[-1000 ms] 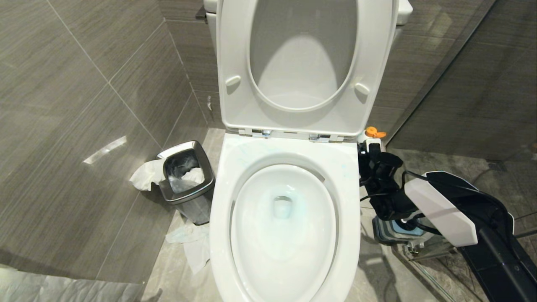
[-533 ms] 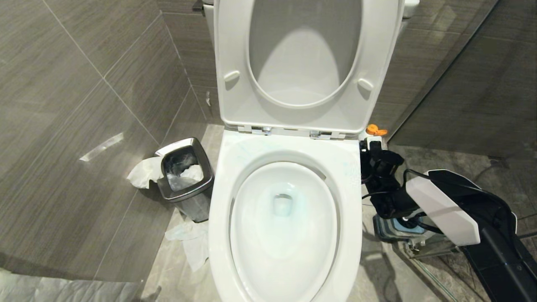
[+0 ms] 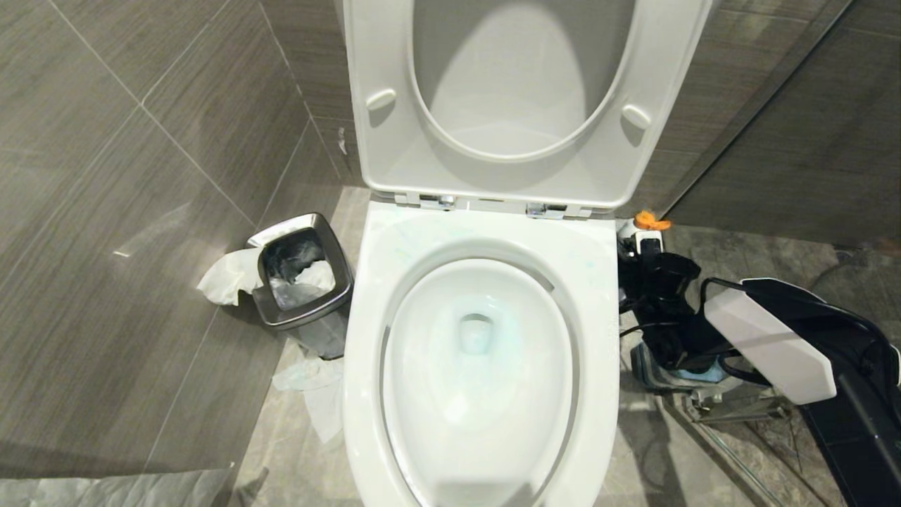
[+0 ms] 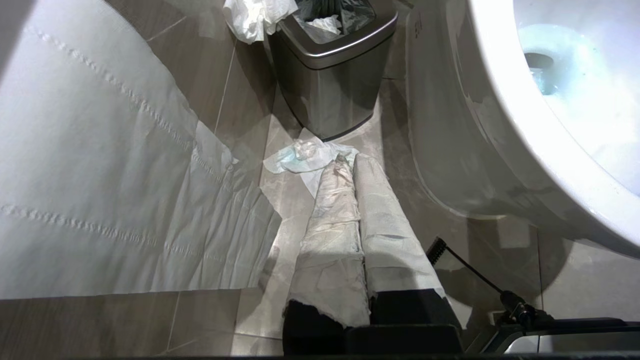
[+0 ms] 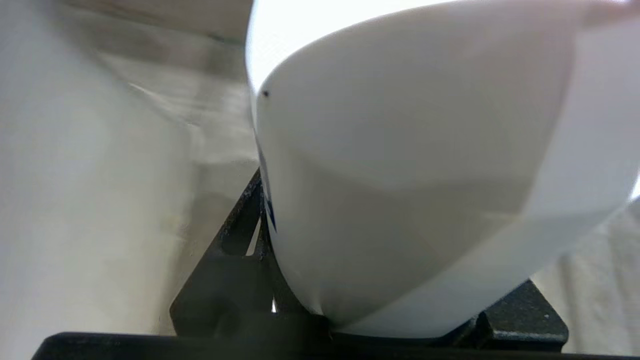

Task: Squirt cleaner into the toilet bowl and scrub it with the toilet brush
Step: Place the cleaning agent on the floor

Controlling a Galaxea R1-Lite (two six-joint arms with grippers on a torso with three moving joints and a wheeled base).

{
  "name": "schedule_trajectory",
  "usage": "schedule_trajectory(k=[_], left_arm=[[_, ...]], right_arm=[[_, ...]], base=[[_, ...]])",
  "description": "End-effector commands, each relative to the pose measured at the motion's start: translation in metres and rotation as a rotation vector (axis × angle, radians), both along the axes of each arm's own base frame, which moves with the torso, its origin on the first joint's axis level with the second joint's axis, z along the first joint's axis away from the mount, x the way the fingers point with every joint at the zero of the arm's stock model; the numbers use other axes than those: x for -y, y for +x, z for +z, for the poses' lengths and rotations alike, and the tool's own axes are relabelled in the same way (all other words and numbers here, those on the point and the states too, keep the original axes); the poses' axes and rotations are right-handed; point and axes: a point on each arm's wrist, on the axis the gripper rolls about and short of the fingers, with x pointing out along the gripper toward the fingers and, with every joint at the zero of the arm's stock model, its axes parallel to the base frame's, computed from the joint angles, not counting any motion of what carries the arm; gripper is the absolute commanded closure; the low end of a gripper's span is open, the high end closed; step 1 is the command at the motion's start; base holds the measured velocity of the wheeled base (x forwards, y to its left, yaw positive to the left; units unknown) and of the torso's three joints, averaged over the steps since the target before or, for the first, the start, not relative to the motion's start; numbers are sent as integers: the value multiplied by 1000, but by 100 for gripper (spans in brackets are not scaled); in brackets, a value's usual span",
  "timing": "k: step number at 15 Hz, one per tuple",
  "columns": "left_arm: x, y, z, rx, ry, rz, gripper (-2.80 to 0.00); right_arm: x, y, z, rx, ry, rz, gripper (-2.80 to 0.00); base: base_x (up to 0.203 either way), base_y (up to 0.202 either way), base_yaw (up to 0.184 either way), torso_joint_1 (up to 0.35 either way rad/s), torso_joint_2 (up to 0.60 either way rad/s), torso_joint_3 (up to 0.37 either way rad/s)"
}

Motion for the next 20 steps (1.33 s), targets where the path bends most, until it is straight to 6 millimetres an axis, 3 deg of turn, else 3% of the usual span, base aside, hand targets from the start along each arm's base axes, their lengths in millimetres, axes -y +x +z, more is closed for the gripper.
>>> schedule_trajectory(k=[1, 11, 20], left_arm=[[0, 0, -1, -4, 1, 0, 0], [0, 0, -1, -4, 1, 0, 0], [0, 0, 0, -3, 1, 0, 0]], right_arm=[[5, 1, 1, 8, 0, -12, 0], [7, 9, -24, -11, 0, -12, 0], [-19, 19, -1, 90, 4, 62, 0]], base=[[0, 0, 0, 0, 0, 0], [0, 0, 0, 0, 1, -27], [0, 0, 0, 4, 2, -187]])
